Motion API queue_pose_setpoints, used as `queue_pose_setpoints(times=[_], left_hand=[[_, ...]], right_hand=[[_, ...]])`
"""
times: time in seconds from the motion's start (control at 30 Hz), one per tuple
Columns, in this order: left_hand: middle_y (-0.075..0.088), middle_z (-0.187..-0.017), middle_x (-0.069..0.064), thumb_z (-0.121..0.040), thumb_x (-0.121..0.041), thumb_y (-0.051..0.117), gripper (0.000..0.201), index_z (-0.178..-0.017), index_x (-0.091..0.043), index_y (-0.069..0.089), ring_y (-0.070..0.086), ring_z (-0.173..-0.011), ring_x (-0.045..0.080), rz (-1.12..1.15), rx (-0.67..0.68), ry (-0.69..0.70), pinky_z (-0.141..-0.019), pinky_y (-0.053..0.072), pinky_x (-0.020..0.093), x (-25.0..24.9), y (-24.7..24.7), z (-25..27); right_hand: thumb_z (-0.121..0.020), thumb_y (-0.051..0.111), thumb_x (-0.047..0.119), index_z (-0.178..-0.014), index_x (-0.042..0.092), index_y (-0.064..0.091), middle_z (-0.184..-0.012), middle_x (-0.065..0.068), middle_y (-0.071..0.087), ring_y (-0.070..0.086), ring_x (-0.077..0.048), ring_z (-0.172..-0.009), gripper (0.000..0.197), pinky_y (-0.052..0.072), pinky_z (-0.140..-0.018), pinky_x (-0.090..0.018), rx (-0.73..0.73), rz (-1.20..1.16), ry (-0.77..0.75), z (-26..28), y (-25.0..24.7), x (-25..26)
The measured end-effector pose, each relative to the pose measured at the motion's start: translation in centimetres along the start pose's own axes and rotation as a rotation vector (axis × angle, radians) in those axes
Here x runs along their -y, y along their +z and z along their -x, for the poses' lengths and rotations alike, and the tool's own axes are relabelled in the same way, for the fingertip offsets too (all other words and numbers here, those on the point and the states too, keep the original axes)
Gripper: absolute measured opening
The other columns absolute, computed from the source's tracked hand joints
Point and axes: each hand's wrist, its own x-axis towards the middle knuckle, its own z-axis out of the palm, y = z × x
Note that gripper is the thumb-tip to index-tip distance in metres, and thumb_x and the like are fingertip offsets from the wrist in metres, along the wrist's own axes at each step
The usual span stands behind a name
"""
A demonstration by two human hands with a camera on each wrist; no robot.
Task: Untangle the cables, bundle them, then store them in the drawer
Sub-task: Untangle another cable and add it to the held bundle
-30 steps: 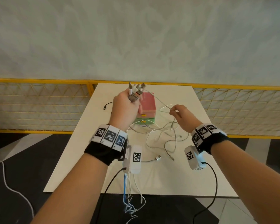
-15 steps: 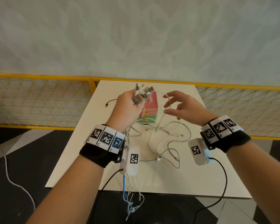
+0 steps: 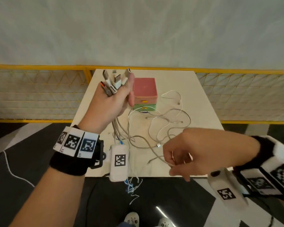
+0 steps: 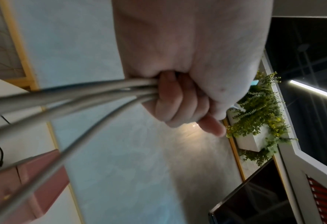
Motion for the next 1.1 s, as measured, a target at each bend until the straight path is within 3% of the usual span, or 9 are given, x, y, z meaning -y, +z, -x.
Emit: queue_pose_setpoints(times=[0.13, 0.3, 0.5, 0.57, 0.63, 0.77, 0.87, 0.97, 1.1], left_hand=[[0.034, -0.047, 0.013, -0.092, -0.055, 0.042, 0.063, -0.052, -0.006, 0.044, 0.028, -0.037, 0.017, -0.039, 0.092, 0.014, -0.04, 0.025, 0.019, -0.6, 0.6, 1.2], [0.033, -0.048, 0.012, -0.097, -0.053, 0.043, 0.062, -0.053, -0.011, 0.047, 0.027, -0.037, 0.016, -0.039, 0.165, -0.009, -0.041, 0.025, 0.018, -0.2, 1.6, 2.5], [0.044, -0.051, 0.01, -0.099, -0.048, 0.041, 0.064, -0.058, -0.002, 0.06, 0.04, -0.046, 0.02, 0.014, 0.332, -0.031, -0.048, 0.033, 0.027, -1.3, 3.3, 4.3], [0.069, -0.074, 0.0, -0.102, -0.044, 0.034, 0.061, -0.07, -0.01, 0.072, 0.064, -0.076, 0.012, -0.101, 0.403, 0.035, -0.074, 0.048, 0.026, -2.1, 3.9, 4.8], [0.074, -0.099, -0.005, -0.102, -0.042, 0.032, 0.057, -0.081, -0.015, 0.077, 0.063, -0.105, 0.001, -0.131, 0.462, 0.056, -0.099, 0.042, 0.021, -2.7, 4.6, 5.0], [0.074, -0.104, -0.009, -0.104, -0.04, 0.033, 0.055, -0.084, -0.018, 0.079, 0.062, -0.111, 0.002, -0.132, 0.436, 0.056, -0.108, 0.035, 0.025, -2.9, 5.3, 4.6], [0.074, -0.101, -0.007, -0.104, -0.045, 0.03, 0.058, -0.081, -0.026, 0.079, 0.063, -0.108, 0.013, -0.166, 0.323, 0.107, -0.106, 0.039, 0.038, -2.7, 4.6, 4.3], [0.074, -0.099, 0.0, -0.105, -0.042, 0.027, 0.062, -0.083, -0.019, 0.08, 0.063, -0.106, 0.006, -0.119, 0.225, 0.081, -0.094, 0.046, 0.014, -2.8, 3.8, 4.0], [0.073, -0.1, -0.006, -0.104, -0.047, 0.024, 0.065, -0.083, -0.02, 0.08, 0.061, -0.108, -0.002, -0.117, 0.153, 0.06, -0.085, 0.045, 0.004, -3.1, 3.0, 3.9]], right_hand=[[-0.092, 0.053, 0.041, -0.085, 0.023, 0.057, -0.064, 0.003, 0.071, 0.064, -0.011, -0.052, 0.02, 0.057, -0.066, -0.032, 0.154, 0.032, 0.079, 0.2, 2.2, -0.8], [-0.096, 0.04, 0.043, -0.1, 0.03, 0.057, -0.065, 0.008, 0.07, 0.062, -0.002, -0.063, 0.022, 0.051, -0.076, -0.027, -0.108, 0.236, 0.152, -0.5, 5.0, -2.9], [-0.093, 0.041, 0.052, -0.138, 0.028, 0.042, -0.131, 0.008, 0.053, 0.055, -0.013, -0.112, 0.05, 0.044, -0.095, -0.029, -0.352, 0.269, 0.159, -1.0, 6.4, -4.3], [-0.094, 0.042, 0.049, -0.139, 0.025, 0.04, -0.136, 0.008, 0.05, 0.051, -0.009, -0.118, 0.052, 0.041, -0.1, -0.027, -0.449, 0.121, 0.061, -1.3, 5.9, -3.6], [-0.096, 0.044, 0.042, -0.135, 0.02, 0.044, -0.132, 0.006, 0.053, 0.051, -0.004, -0.117, 0.046, 0.041, -0.101, -0.024, -0.499, -0.053, -0.061, -1.8, 5.4, -2.4], [-0.1, 0.04, 0.023, -0.109, 0.001, 0.054, -0.101, -0.007, 0.067, 0.064, -0.018, -0.093, 0.027, 0.051, -0.084, -0.04, -0.568, -0.271, -0.184, -3.3, 5.6, -1.3], [-0.101, 0.037, 0.02, -0.099, 0.002, 0.051, -0.089, 0.01, 0.066, 0.064, -0.013, -0.081, 0.024, 0.052, -0.076, -0.035, -0.561, -0.307, -0.177, -3.9, 6.4, -2.1], [-0.102, 0.033, 0.023, -0.096, 0.011, 0.048, -0.082, 0.02, 0.062, 0.059, -0.001, -0.076, 0.021, 0.044, -0.071, -0.014, -0.477, -0.288, -0.139, -4.3, 8.0, -3.0], [-0.102, 0.03, 0.027, -0.106, 0.017, 0.046, -0.096, 0.007, 0.061, 0.059, -0.013, -0.087, 0.019, 0.05, -0.084, -0.036, -0.368, -0.181, -0.071, -5.1, 10.6, -4.7]])
